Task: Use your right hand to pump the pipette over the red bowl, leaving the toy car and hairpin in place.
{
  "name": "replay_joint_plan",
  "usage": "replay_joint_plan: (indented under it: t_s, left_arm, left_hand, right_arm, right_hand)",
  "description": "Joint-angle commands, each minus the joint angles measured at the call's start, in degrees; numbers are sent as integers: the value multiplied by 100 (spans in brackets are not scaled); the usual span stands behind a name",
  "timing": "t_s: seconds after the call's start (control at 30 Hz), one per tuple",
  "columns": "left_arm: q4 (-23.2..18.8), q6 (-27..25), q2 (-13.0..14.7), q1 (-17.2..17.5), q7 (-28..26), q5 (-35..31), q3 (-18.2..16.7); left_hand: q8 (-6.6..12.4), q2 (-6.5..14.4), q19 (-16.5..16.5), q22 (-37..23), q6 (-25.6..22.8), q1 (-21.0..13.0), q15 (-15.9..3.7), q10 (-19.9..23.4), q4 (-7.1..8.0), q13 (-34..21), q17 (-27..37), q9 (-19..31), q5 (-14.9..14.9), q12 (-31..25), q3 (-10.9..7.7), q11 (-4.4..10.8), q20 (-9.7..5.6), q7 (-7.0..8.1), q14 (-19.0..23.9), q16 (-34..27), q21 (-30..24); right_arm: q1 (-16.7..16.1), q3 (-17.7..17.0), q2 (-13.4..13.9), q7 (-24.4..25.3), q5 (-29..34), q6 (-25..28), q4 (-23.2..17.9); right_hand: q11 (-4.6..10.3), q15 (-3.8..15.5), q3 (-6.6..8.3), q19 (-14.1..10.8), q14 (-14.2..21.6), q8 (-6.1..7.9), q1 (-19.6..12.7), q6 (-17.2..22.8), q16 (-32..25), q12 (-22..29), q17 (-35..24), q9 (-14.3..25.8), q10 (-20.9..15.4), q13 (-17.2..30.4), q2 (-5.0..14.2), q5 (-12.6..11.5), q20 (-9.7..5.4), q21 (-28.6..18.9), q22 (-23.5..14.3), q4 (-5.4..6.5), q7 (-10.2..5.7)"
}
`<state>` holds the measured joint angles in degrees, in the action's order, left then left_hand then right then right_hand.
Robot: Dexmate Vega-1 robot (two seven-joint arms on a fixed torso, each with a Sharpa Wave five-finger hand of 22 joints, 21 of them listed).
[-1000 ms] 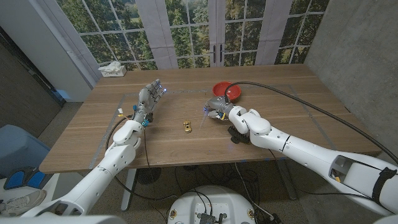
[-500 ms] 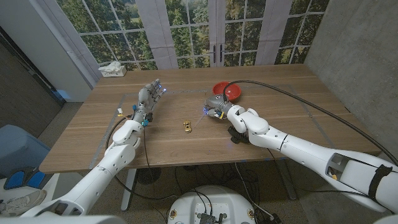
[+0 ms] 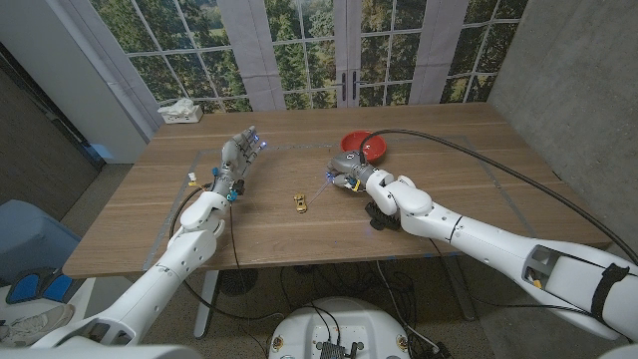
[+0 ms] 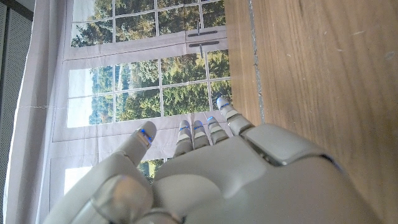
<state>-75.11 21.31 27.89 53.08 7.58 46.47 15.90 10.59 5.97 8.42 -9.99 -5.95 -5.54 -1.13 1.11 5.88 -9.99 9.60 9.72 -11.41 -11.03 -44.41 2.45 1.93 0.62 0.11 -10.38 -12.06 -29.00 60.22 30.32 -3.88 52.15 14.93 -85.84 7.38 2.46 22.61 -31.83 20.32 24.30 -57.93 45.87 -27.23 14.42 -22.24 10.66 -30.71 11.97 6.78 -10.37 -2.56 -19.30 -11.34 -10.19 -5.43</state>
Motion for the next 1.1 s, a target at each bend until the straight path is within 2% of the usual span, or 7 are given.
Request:
replay_joint_plan:
  t_s: [0.03, 0.17, 0.5, 0.8, 0.9, 1.07, 1.1]
  left_arm:
    - [67, -28, -29, -64, 59, 25, 17]
    - [74, -45, -34, -85, 68, 22, 29]
    - [85, -47, -49, -125, 101, 12, 50]
    - [71, -76, -22, -135, 83, -25, 66]
    - [-45, -174, 100, -113, -44, -164, 98]
    - [-439, -468, 526, -82, -562, -808, 228]
    - [-550, -552, 627, -75, -709, -977, 257]
  left_hand:
    - [0, 420, 57, -34, -50, -6, -9, 23, -33, -20, 10, 27, 13, 3, -1, -7, -12, -11, 42, 11, 7]
    - [-1, 411, 59, -34, -51, -11, -13, 19, -54, -20, 8, 27, 18, 4, 9, 2, -13, -8, 43, 12, 8]
    - [-6, 383, 63, -33, -52, -29, -12, 25, -115, -19, 1, 27, 28, 2, 29, 6, -10, -10, 58, 12, 10]
    - [-6, 313, 70, -32, -64, -41, -31, 28, -197, -19, -5, 27, 46, 1, 71, 28, -30, 11, 60, 18, 12]
    - [-11, 228, 59, -21, -62, -82, -48, -2, -331, -18, -9, 23, 74, 13, 95, 25, -43, 35, 37, 33, 28]
    - [92, 119, -53, 3, -311, -575, 9, -74, -1230, -20, -5, 23, 111, 9, 16, 26, 13, 150, -30, 33, 108]
    - [104, 114, -62, 3, -360, -626, 46, -74, -1314, -21, -3, 25, 106, 6, 11, 31, 49, 182, -23, 29, 110]
  right_arm:
    - [-43, -133, 139, 413, -228, -347, 59]
    - [-138, -237, 215, 971, -237, -534, 71]
    - [-293, -455, 282, 2149, -272, -968, 226]
    - [-321, -519, 300, 2357, -244, -1011, 244]
    - [-342, -544, 318, 2313, -247, -975, 180]
    - [-390, -568, 351, 2130, -103, -701, -56]
    - [-401, -575, 360, 2052, -81, -635, -124]
  right_hand:
    - [-1, 956, 82, -56, 129, 85, -134, 1573, 48, 41, 41, 215, -132, 22, -19, -16, 16, -48, -11, 14, 638]
    - [34, 953, 85, -93, 217, 102, -141, 1556, 18, 64, 30, 241, -223, 24, -8, -6, -11, -73, -11, 33, 658]
    - [141, 1007, 34, -144, 277, 107, -234, 1544, -64, 80, -46, 229, -344, 30, -23, 20, -84, -123, -17, 20, 524]
    - [159, 996, 43, -189, 324, 111, -258, 1542, -57, 72, -41, 223, -364, 33, -20, 12, -102, -156, -20, 31, 507]
    - [166, 992, 49, -222, 350, 111, -263, 1536, -50, 77, -35, 221, -394, 34, -18, 9, -147, -175, -21, 37, 499]
    - [167, 992, 40, -238, 372, 108, -261, 1521, -53, 73, -39, 218, -406, 37, -22, 14, -180, -191, -23, 47, 489]
    - [170, 992, 38, -238, 374, 108, -260, 1519, -54, 71, -41, 218, -406, 37, -24, 14, -181, -193, -23, 48, 480]
